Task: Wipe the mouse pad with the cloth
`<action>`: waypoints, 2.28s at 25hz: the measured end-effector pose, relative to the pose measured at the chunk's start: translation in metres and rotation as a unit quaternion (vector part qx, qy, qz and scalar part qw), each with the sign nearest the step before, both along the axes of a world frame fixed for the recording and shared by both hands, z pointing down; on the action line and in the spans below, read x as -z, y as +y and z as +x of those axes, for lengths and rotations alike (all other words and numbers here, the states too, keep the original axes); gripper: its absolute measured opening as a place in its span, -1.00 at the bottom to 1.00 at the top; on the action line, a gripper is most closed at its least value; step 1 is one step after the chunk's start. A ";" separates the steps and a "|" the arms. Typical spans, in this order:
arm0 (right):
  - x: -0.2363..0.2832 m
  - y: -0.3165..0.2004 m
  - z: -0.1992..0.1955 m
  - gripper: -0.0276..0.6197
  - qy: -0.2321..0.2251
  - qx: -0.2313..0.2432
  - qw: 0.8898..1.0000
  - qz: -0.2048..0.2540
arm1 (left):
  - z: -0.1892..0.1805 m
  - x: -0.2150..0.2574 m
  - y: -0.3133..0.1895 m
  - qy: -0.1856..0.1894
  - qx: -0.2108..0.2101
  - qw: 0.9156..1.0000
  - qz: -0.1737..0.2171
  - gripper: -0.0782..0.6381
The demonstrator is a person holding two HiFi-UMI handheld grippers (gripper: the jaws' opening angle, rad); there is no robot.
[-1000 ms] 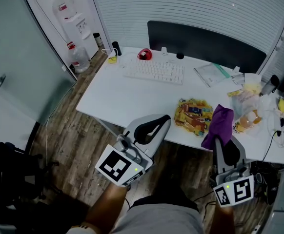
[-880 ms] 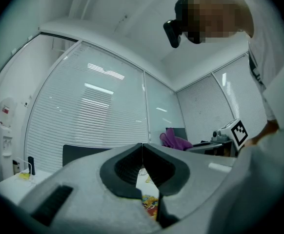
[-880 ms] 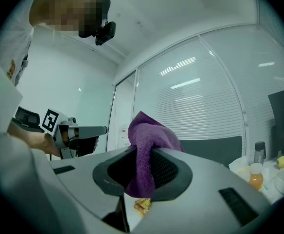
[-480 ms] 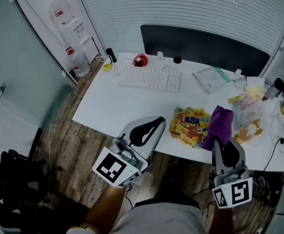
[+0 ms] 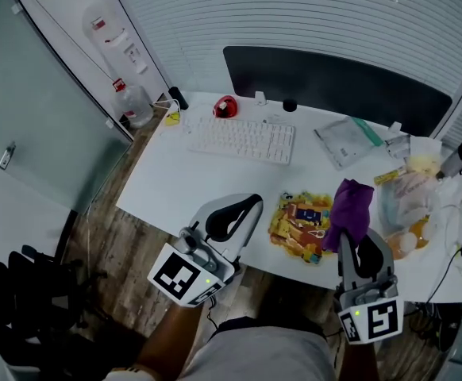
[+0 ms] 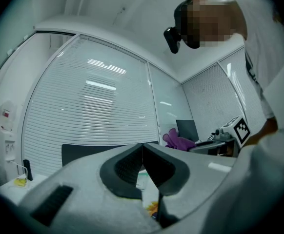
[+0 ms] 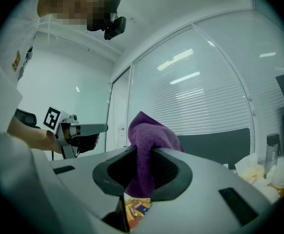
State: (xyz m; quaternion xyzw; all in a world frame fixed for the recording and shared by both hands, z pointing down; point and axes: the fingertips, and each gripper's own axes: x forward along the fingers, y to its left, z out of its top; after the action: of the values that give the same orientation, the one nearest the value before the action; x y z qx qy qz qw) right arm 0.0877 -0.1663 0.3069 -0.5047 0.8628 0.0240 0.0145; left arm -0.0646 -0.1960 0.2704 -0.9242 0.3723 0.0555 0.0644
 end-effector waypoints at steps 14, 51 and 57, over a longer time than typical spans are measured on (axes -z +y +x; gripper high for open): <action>-0.022 -0.049 -0.005 -0.70 0.021 0.021 0.999 -0.043 | 0.014 -0.038 -0.043 -0.032 0.005 0.999 -0.044 -0.73; -0.166 -0.110 -0.095 -0.70 0.254 0.077 0.925 -0.272 | 0.037 -0.273 -0.054 -0.374 -0.159 0.872 -0.272 -0.73; -0.202 -0.118 -0.103 -0.70 0.311 0.090 0.896 -0.305 | 0.037 -0.294 -0.052 -0.391 -0.162 0.857 -0.294 -0.73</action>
State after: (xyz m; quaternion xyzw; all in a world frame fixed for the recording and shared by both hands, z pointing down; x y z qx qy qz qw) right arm -0.0157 -0.2839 0.5085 -0.3714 0.8301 -0.0859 -0.4069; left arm -0.0277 -0.2484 0.5642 -0.8929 0.1603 -0.4131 -0.0796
